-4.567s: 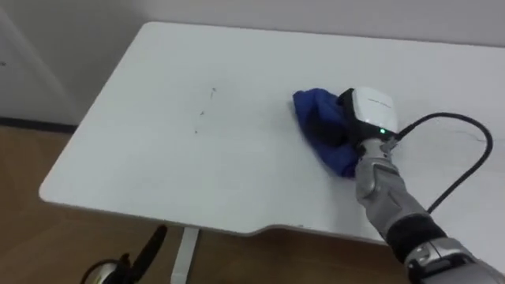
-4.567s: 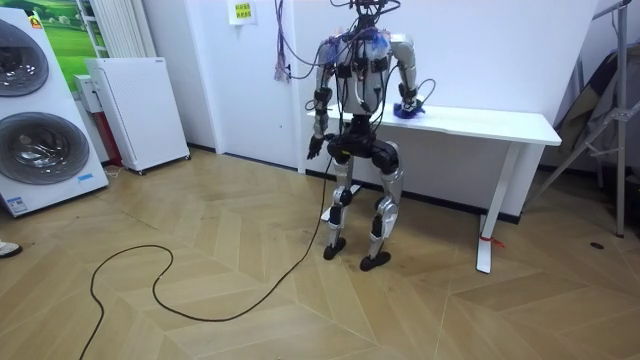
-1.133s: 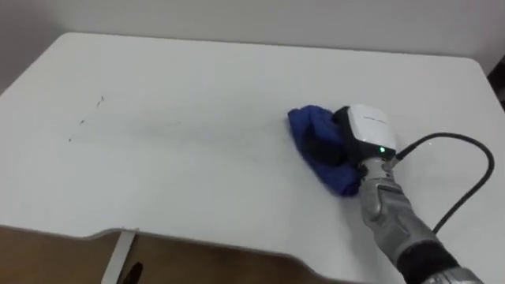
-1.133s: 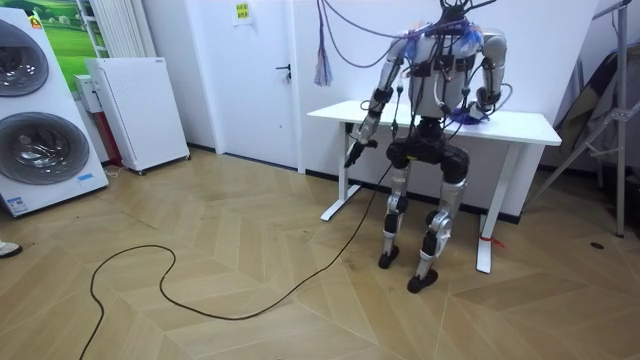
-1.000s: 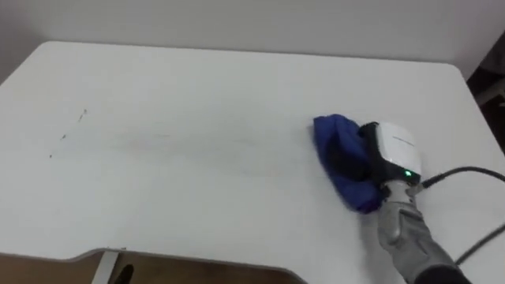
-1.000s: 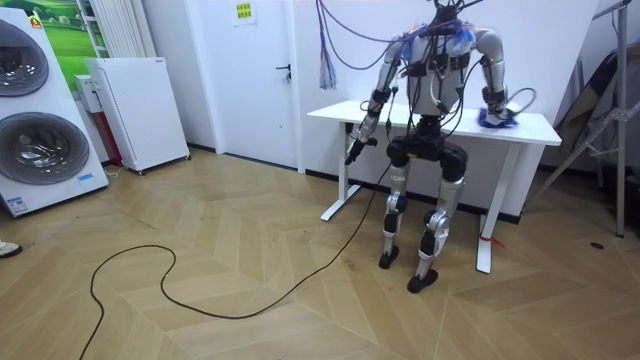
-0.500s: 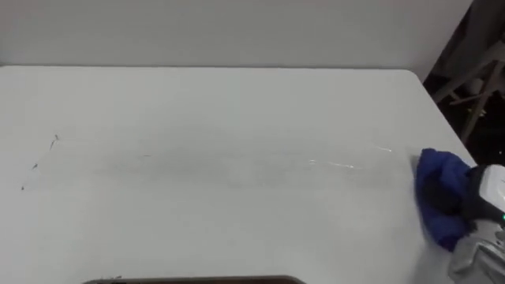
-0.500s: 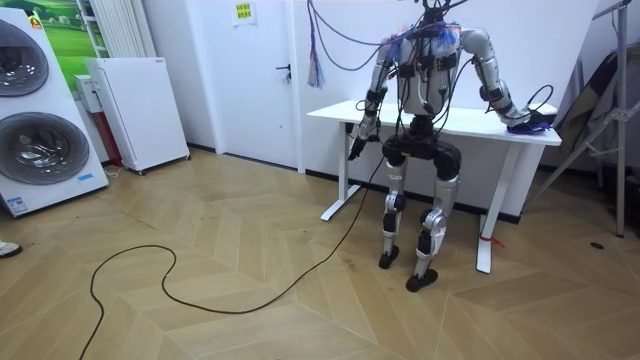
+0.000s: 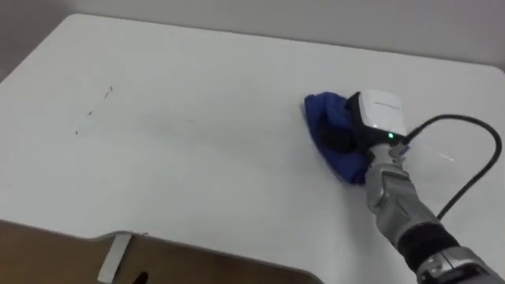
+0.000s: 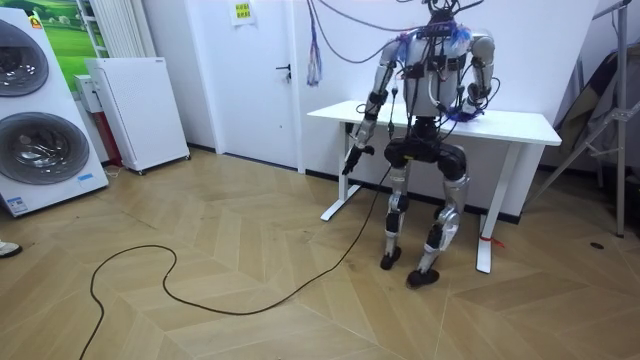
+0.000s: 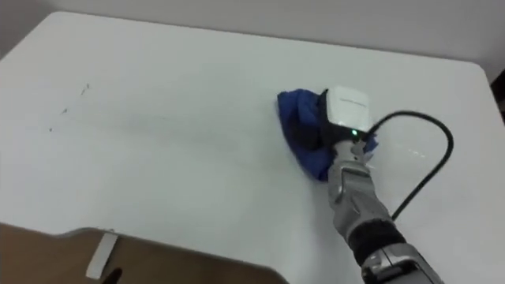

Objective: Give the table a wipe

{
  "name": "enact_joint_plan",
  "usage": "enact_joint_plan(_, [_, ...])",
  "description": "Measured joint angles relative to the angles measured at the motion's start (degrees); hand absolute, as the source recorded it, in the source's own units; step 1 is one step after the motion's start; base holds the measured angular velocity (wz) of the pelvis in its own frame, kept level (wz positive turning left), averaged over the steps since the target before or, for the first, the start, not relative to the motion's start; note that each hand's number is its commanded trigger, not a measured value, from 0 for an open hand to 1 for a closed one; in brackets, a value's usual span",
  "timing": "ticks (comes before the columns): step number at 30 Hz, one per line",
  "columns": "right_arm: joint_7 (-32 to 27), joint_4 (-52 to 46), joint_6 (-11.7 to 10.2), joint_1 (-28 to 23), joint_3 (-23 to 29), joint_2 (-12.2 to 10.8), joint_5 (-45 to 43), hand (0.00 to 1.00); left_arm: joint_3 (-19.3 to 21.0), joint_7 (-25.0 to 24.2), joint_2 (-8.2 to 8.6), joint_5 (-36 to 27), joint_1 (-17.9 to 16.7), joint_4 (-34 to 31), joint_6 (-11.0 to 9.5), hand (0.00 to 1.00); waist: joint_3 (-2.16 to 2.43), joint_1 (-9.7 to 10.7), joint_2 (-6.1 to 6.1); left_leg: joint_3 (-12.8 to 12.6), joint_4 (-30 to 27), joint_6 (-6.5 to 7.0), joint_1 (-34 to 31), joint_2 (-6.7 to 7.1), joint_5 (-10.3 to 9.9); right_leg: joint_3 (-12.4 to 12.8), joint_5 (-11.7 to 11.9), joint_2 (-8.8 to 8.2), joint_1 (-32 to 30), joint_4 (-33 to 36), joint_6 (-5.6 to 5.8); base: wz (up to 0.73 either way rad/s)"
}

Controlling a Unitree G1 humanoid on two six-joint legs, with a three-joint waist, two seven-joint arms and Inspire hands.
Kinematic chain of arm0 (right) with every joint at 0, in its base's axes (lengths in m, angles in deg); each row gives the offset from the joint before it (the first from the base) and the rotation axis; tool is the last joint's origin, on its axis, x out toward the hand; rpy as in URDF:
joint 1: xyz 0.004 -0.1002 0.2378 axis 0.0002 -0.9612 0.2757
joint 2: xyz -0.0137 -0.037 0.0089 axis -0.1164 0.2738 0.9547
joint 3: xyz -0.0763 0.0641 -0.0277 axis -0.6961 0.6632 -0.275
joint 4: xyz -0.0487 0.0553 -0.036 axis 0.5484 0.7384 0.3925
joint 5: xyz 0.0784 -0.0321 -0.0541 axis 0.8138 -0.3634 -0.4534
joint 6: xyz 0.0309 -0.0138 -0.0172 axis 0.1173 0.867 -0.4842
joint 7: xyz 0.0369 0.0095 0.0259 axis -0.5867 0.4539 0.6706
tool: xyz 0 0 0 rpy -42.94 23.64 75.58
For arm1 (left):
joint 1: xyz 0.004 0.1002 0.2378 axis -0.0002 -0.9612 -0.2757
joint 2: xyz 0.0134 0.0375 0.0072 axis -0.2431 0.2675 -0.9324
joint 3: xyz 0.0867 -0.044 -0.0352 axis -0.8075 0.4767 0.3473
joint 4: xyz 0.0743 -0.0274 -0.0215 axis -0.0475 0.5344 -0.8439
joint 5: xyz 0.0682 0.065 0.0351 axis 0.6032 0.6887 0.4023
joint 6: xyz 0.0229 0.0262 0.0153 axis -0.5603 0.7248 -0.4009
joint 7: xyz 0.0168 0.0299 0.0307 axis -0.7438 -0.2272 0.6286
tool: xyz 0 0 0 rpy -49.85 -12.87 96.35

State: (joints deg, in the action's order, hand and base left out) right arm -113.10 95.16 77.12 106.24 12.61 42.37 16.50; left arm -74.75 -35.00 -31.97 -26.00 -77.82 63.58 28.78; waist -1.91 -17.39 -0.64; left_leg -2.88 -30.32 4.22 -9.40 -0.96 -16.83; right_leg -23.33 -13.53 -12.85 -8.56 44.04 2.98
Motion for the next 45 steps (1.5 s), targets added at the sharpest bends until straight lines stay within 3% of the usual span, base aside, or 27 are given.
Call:
enact_joint_plan(2, [-2.88, 0.94, -1.1, -2.6, 1.75, 0.03, 0.81, 1.0, 0.13, 1.08, -0.49, 0.0, 0.55, -0.01, -0.84, 0.0, 0.29, 0.52, -0.21, -0.27, -1.72, -0.15, -0.01, -1.12, -1.57, 1.18, -0.46, -4.17, -1.18, 4.41, 0.29, 0.0])
enact_joint_plan(3, [-4.92, 1.15, -1.22, -4.35, 2.84, 0.08, 1.41, 1.0, 0.9, 1.7, -0.68, 0.0, 0.91, -0.09, -1.33, 0.0, 0.75, 0.76, -0.72, -0.21, -2.61, -0.69, -0.09, -2.68, -2.27, 3.39, -0.42, -5.37, -1.82, 4.12, 0.44, 0.0])
enact_joint_plan(4, [-5.76, 1.37, -1.44, -4.97, 3.32, 0.08, 1.51, 1.0, 1.39, 1.92, -0.98, 0.16, 1.17, -0.09, -1.47, 0.0, 0.77, 1.14, -0.73, -0.05, -2.81, -1.08, -0.1, -3.26, -2.5, 4.7, -0.29, -5.82, -1.96, 2.78, 0.66, 0.0])
enact_joint_plan(6, [-8.75, 1.89, -1.71, -8.0, 5.02, 0.54, 3.24, 1.0, 2.13, 2.93, -3.1, 0.2, 2.05, -0.09, -1.85, 0.0, 1.6, 2.49, 0.6, 1.4, -2.94, -2.08, -0.35, -4.47, -2.41, 7.64, 0.91, -6.92, -0.52, -9.07, 2.24, 0.09])
enact_joint_plan(7, [-9.29, 1.97, -1.89, -8.8, 5.65, 0.62, 3.26, 1.0, 2.15, 3.49, -3.59, 0.2, 2.14, -0.13, -1.95, 0.0, 1.82, 3.1, 0.95, 2.07, -2.96, -2.43, -0.56, -4.63, -2.38, 7.55, 1.5, -6.93, 0.28, -12.68, 2.41, 0.32])
enact_joint_plan(9, [-10.29, 2.17, -3.17, -12.13, 8.61, 1.09, 3.71, 1.0, 2.01, 4.99, -4.7, 0.68, 2.32, -0.67, -1.93, 0.0, 2.49, 5.24, 2.07, 4.25, -2.97, -4.04, -0.92, -5.81, -2.34, 7.18, 5.9, -6.24, 3.93, -24.28, 2.6, 0.44])
enact_joint_plan(10, [-10.47, 2.21, -3.52, -12.82, 9.01, 1.24, 4.01, 1.0, 2.06, 5.12, -4.7, 0.72, 2.33, -0.73, -1.85, 0.0, 2.55, 5.56, 2.18, 4.55, -3.01, -4.48, -0.74, -6.23, -2.52, 6.89, 7.16, -5.87, 4.76, -25.9, 2.53, 0.23])
enact_joint_plan(11, [-10.65, 2.23, -4.01, -13.61, 9.51, 1.26, 4.24, 1.0, 2.11, 5.32, -4.49, 0.91, 2.15, -0.81, -1.73, 0.0, 2.54, 5.83, 2.27, 4.78, -3.01, -5.68, 0.13, -7.39, -2.95, 4.64, 9.32, -5.29, 6.24, -27.5, 2.55, 0.0])
enact_joint_plan(13, [-10.56, 2.17, -4.97, -13.66, 9.47, 0.96, 4.13, 1.0, 2.31, 5.57, -4.2, 1.1, 1.73, -0.9, -1.72, 0.0, 2.5, 5.68, 2.4, 4.64, -2.95, -8.13, 1.14, -9.47, -3.5, 2.38, 10.55, -3.62, 6.94, -26.83, 2.92, -0.19])
enact_joint_plan(14, [-10.55, 1.46, -5.66, -12.97, 9.23, 0.65, 4.03, 1.0, 1.97, 5.68, -4.23, 1.11, 1.8, -1.07, -1.7, 0.0, 2.37, 5.62, 2.95, 4.62, -2.8, -10.02, 1.16, -10.72, -3.48, 0.8, 9.95, -2.71, 6.39, -25.07, 3.98, -0.31])
enact_joint_plan(15, [-10.45, 1.4, -6.14, -11.63, 8.52, 0.73, 3.67, 1.0, 1.81, 5.71, -3.37, 1.1, 1.82, -1.04, -1.71, 0.0, 2.28, 5.55, 2.14, 4.38, -1.65, -12.11, 1.6, -12.71, -2.79, -0.3, 8.31, -0.68, 5.3, -22.57, 3.8, -0.29])
enact_joint_plan(18, [-8.47, 1.07, -6.19, -8.74, 8.25, 0.79, 2.26, 1.0, 1.83, 5.48, -1.23, 1.11, 2.27, -0.55, -2.5, 0.0, 1.92, 5.58, 1.57, 4.51, 4.09, -16.17, 3.15, -16.48, 0.94, -0.71, 2.59, 2.18, 1.71, -16.9, 0.17, -0.09])
enact_joint_plan(19, [-8.13, 0.99, -6.19, -8.28, 8.31, 0.83, 1.62, 1.0, 1.83, 5.42, -0.77, 1.12, 2.23, -0.51, -2.56, 0.0, 1.78, 5.84, 1.58, 4.39, 4.41, -16.12, 3.14, -16.89, 1.54, -0.7, 1.3, 2.45, 1.23, -15.84, -0.22, 0.14])
enact_joint_plan(21, [-6.38, 0.37, -6.19, -6.89, 8.32, 0.92, -1.38, 1.0, 1.35, 4.77, 0.61, 1.16, 2.21, -0.02, -2.62, 0.0, 1.51, 6.56, 1.69, 2.79, 4.09, -13.54, 2.46, -17.89, 4.46, -2.42, -2.28, 2.39, 0.45, -12.8, -1.3, 0.36])
enact_joint_plan(22, [-5.96, 0.4, -6.18, -6.59, 8.33, 0.91, -1.94, 1.0, 1.14, 4.59, 0.86, 1.16, 2.18, 0.04, -2.57, 0.0, 1.42, 6.72, 1.72, 1.77, 3.39, -13.22, 2.02, -17.88, 5.33, -2.76, -2.75, 2.45, 0.48, -12.76, -1.41, 0.35])
enact_joint_plan(24, [-4.05, -1.02, -5.42, -5.88, 8.28, 0.94, -2.82, 1.0, 0.92, 4.15, 1.58, 1.35, 1.92, -0.05, -1.89, 0.0, 0.96, 7.03, 1.19, -1.86, -0.36, -12.66, -0.2, -16.68, 5.92, -2.6, -3.69, 3.75, 1.2, -13.36, -2.76, 0.37])
enact_joint_plan(25, [-3.39, -1.85, -4.88, -5.9, 8.26, 0.93, -2.9, 1.0, 0.94, 3.98, 1.58, 1.58, 1.84, -0.08, -1.74, 0.0, 0.77, 7.08, 1.17, -2.3, -0.91, -12.32, -0.55, -15.95, 5.73, -1.57, -3.95, 4.32, 1.21, -13.44, -3.2, 0.41])
enact_joint_plan(26, [-2.05, -3.06, -3.86, -5.77, 8.26, 0.97, -3.08, 1.0, 0.91, 3.37, 1.59, 1.86, 1.55, -0.23, -1.22, 0.0, 0.53, 7.1, 1.0, -2.69, -2.56, -10.91, -1.71, -13.89, 4.88, 1.17, -4.31, 5.12, 1.37, -13.54, -3.82, 0.31])
enact_joint_plan(27, [-0.93, -3.62, -3.08, -5.43, 8.31, 0.88, -3.08, 1.0, 0.73, 2.79, 1.77, 1.95, 0.95, -0.32, -0.9, 0.0, 0.26, 6.54, 0.72, -2.44, -3.69, -8.67, -2.23, -10.1, 3.48, 4.58, -4.3, 5.96, 1.43, -13.8, -4.29, 0.2])
enact_joint_plan(28, [-0.45, -3.85, -2.61, -5.27, 8.32, 1.02, -3.08, 1.0, 0.7, 2.4, 1.95, 2.01, 0.49, -0.33, -0.86, 0.0, 0.23, 6.03, 0.46, -2.3, -3.29, -7.84, -2.29, -7.76, 2.97, 6.19, -4.19, 6.2, 1.5, -13.99, -4.5, -0.15])
enact_joint_plan(29, [1.0, -4.46, -1.88, -4.58, 8.21, 0.86, -3.08, 1.0, 0.36, 1.58, 2.22, 1.98, -0.83, -0.48, -0.73, 0.0, 0.49, 4.51, -0.2, -2.34, -1.47, -6.79, -2.29, -3.26, 2.45, 9.48, -3.87, 7.17, 1.49, -14.67, -4.43, -0.65])
enact_joint_plan(30, [2.64, -5.4, -1.16, -3.63, 8.08, 1.02, -3.08, 1.0, 0.07, 0.7, 2.2, 1.59, -2.25, -0.62, -0.52, 0.0, 0.38, 2.35, -1.55, -2.93, 1.28, -2.48, -2.05, -0.77, 3.43, 12.26, -3.19, 8.46, 1.22, -15.48, -4.33, -0.95])
enact_joint_plan(32, [4.27, -6.88, -0.7, -2.72, 6.49, 0.66, -3.23, 1.0, 0.79, 0.31, 1.71, 1.2, -3.48, -0.55, 0.49, 0.0, 0.6, -0.3, -2.05, -3.26, 2.84, -1.89, -0.78, -0.62, 3.57, 13.6, -2.11, 9.1, 0.33, -16.41, -4.33, -0.9])
enact_joint_plan(35, [6.02, -10.46, -0.77, -2.72, 3.65, 0.58, -5.68, 1.0, 1.68, -0.79, 1.62, 1.2, -3.63, -2.18, 1.26, 0.0, 0.78, 0.55, -1.9, -3.14, 4.24, -1.68, -0.86, -0.29, 3.71, 11.69, -0.94, 8.85, 0.34, -17.78, -4.56, -0.08])
enact_joint_plan(39, [7.47, -10.66, -0.99, -2.72, 1.94, 0.7, -5.8, 1.0, 1.96, -1.34, 1.41, 0.36, -3.18, -6.24, 1.4, 0.0, 1.57, 2.0, -0.74, -1.63, 6.1, -1.77, 0.17, 0.84, 3.9, 10.49, -1.08, 8.71, 2.19, -19.78, -4.38, 0.19])
enact_joint_plan(42, [7.23, -10.24, -1.99, -3.55, 1.47, 0.74, -5.69, 1.0, 1.98, -1.32, 1.41, 0.06, -2.03, -7.34, 1.1, 0.0, 1.78, 3.22, 0.27, -1.3, 7.13, -1.87, 1.64, 0.86, 3.95, 9.43, -0.9, 8.78, 4.36, -22.02, -4.32, 0.12])
enact_joint_plan(45, [6.18, -10.29, -2.93, -4.84, 1.47, 0.74, -5.9, 1.0, 1.89, -1.33, 1.42, -0.01, -1.05, -7.35, 0.66, 0.0, 1.56, 3.87, 0.81, -0.62, 7.78, -1.86, 2.64, 0.83, 3.88, 8.55, -0.78, 8.92, 6.24, -23.77, -4.09, 0.16])
